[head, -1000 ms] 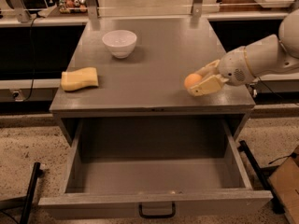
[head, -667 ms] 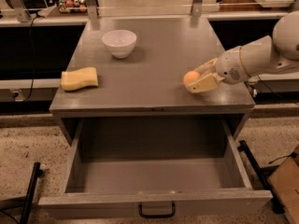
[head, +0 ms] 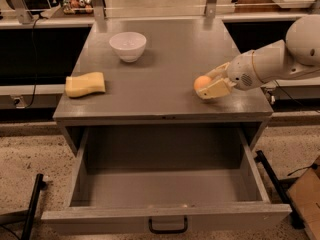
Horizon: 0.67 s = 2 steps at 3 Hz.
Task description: Pick orange from top drawer and place on counter
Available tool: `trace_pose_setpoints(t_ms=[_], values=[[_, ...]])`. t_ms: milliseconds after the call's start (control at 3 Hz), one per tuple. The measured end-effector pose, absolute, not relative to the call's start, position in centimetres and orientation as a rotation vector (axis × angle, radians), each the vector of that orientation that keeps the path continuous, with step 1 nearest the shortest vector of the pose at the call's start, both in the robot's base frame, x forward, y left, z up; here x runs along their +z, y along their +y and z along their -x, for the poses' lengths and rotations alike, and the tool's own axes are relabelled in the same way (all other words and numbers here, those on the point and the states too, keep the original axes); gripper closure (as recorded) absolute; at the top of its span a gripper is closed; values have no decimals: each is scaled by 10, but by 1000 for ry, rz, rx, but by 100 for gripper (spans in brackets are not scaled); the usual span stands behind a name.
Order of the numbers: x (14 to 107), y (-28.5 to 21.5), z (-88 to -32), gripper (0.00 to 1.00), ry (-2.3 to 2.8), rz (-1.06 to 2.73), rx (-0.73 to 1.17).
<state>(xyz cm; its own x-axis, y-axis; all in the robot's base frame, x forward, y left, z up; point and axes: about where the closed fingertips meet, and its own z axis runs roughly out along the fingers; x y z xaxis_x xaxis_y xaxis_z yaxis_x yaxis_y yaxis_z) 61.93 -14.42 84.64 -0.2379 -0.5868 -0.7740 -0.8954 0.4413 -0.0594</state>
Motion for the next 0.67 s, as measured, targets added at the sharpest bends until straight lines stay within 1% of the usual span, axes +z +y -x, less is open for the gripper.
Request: trace_pose_setpoints(t_ms=[667], values=[[845, -140, -619, 11, 1940, 1254, 528]])
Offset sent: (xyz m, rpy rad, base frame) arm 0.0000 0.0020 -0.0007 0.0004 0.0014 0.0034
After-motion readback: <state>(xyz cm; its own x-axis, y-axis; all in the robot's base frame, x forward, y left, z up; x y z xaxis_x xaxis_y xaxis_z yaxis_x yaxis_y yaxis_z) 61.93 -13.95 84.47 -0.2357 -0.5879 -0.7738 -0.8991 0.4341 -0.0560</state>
